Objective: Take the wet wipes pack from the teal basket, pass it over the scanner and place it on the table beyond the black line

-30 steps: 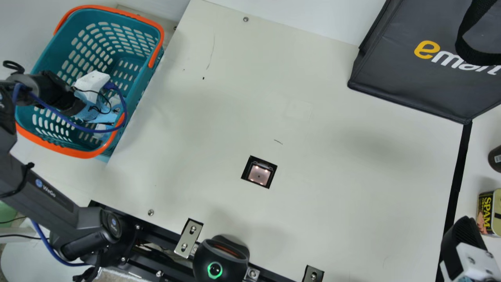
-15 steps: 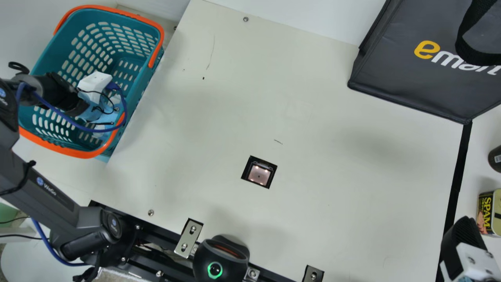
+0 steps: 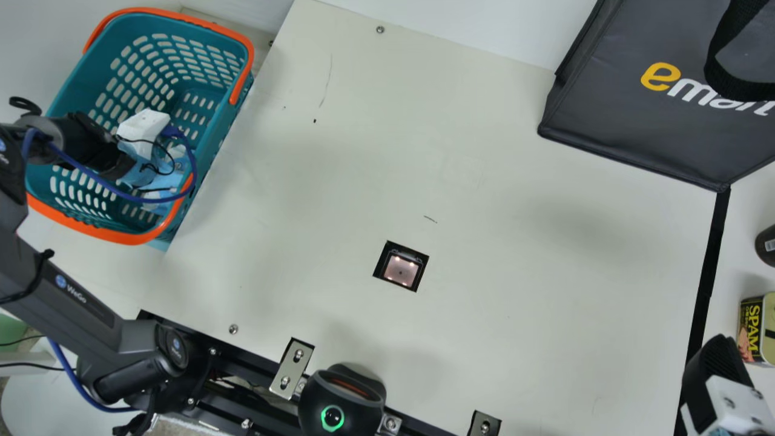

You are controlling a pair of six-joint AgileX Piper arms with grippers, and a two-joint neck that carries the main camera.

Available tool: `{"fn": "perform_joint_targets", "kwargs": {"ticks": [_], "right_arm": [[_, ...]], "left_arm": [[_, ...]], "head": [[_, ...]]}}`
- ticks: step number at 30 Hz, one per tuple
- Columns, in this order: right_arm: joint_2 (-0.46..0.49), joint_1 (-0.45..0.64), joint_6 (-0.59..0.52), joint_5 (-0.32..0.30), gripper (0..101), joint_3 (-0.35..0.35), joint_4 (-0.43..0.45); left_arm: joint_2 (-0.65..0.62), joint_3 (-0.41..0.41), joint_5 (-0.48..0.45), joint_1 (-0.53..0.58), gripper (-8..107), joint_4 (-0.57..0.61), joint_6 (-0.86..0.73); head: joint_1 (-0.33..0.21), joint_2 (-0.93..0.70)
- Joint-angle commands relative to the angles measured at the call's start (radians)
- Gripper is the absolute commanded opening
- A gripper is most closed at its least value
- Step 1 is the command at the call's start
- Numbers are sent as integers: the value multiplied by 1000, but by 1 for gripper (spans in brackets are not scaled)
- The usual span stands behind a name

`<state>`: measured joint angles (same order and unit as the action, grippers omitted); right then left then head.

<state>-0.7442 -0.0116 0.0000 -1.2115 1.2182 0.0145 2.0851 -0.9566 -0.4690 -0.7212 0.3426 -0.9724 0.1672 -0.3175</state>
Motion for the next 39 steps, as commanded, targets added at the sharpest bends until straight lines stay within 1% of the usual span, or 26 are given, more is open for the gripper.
{"fn": "perform_joint_targets", "kwargs": {"ticks": [1,13,31,39], "right_arm": [[0,0,0,0,95,0,0],[0,0,0,0,95,0,0],[0,0,0,0,95,0,0],[0,0,0,0,95,0,0]], "left_arm": [[-6,-1,-5,-3,-8,6,3],[-93,-14,-49,-14,-8,67,4],[-296,-52,-156,-37,-8,215,-10],[-384,-68,-192,-41,-8,259,14]], "head": [[-29,-4],[-29,-4],[-29,-4],[-29,-4]]}}
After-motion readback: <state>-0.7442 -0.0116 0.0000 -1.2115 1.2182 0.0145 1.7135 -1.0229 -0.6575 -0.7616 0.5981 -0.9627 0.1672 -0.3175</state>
